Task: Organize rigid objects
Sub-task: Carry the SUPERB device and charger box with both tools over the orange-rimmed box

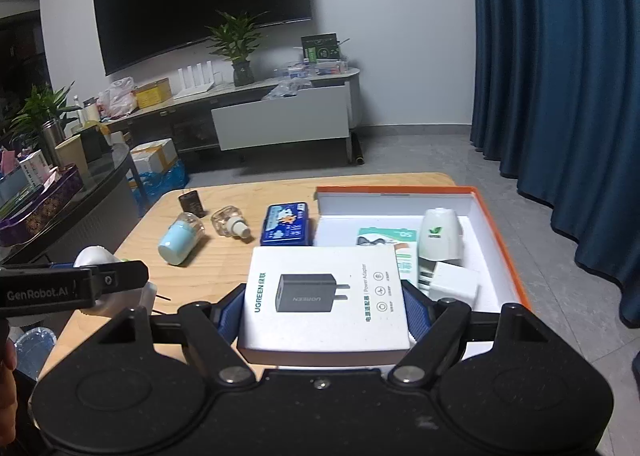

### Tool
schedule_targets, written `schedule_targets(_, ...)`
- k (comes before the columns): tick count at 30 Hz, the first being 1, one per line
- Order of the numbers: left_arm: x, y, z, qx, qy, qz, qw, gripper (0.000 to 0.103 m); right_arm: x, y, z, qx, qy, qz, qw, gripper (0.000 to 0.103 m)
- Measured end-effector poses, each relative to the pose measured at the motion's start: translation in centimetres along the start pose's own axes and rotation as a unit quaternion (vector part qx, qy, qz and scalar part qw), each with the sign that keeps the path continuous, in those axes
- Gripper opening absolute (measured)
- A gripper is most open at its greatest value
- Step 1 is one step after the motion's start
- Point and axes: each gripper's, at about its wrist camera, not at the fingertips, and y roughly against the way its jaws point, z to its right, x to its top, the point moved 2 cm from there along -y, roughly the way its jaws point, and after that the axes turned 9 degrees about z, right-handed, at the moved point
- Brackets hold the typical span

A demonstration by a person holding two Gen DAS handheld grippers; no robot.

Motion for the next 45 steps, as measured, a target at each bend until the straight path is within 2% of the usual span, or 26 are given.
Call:
schedule_targets(26,0.3,-2.9,7.3,-0.075,-0.037,-0.012,0.9965,0.066,1.2,2.3,7.0,-0.066,-0.024,0.024,0.997,0.092)
schedule_targets(45,1.1,-4.4,9.9,-0.087,-0.052,-0.009,0.9948,0.066,3.4,1.3,8.8,-0.063,-0.025,0.033,0.997,0.092)
